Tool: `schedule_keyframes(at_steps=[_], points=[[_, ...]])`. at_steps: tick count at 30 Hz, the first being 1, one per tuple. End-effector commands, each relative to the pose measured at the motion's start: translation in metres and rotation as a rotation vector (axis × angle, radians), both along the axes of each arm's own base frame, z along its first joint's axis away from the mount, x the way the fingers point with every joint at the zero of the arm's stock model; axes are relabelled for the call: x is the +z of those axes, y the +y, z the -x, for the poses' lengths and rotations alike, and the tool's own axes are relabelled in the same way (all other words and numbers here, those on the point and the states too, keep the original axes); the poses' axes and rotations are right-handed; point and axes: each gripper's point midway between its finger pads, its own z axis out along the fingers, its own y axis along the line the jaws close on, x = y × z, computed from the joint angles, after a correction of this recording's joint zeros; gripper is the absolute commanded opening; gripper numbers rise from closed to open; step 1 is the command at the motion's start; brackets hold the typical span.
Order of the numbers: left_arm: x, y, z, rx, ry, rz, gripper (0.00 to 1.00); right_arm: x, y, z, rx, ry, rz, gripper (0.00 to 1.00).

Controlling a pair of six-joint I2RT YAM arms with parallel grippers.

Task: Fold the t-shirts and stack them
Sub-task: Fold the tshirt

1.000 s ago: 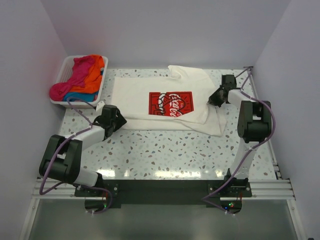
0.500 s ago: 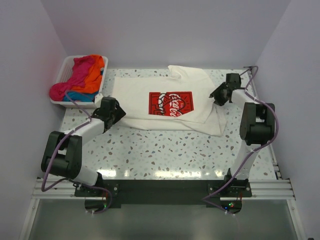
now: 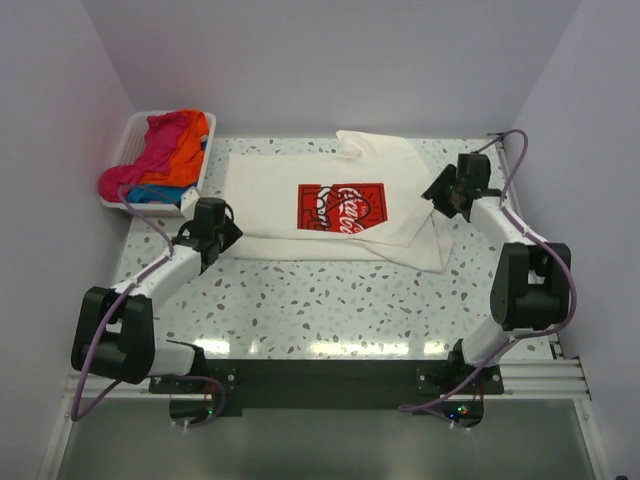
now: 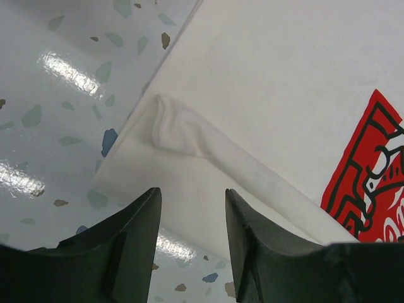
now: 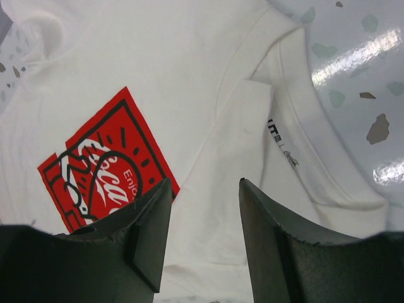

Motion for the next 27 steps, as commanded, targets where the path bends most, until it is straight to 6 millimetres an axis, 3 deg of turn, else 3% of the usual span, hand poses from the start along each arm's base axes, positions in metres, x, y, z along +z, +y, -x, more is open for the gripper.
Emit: schedule_keyframes(at_steps=[1, 3, 9, 15, 27], points=[[-0.003, 0.005, -0.005, 0.029, -0.007, -0.005, 0.49, 0.018, 0.017, 0.009, 0.064, -0.070, 0.079, 0.51], [-0.017, 0.002, -0.010, 0.022, 0.030, -0.008, 0.41, 0.017, 0.029, 0.020, 0.089, -0.064, 0.110, 0.50], [-0.037, 0.001, -0.025, 0.037, 0.066, -0.014, 0.43, 0.003, 0.050, 0.042, 0.140, -0.042, 0.158, 0.50], [-0.048, -0.001, -0.032, 0.037, 0.075, -0.007, 0.47, -0.018, 0.050, 0.052, 0.157, 0.007, 0.188, 0.50], [-0.049, 0.009, -0.043, 0.061, 0.072, 0.016, 0.47, -0.054, 0.052, 0.069, 0.168, 0.070, 0.188, 0.48]])
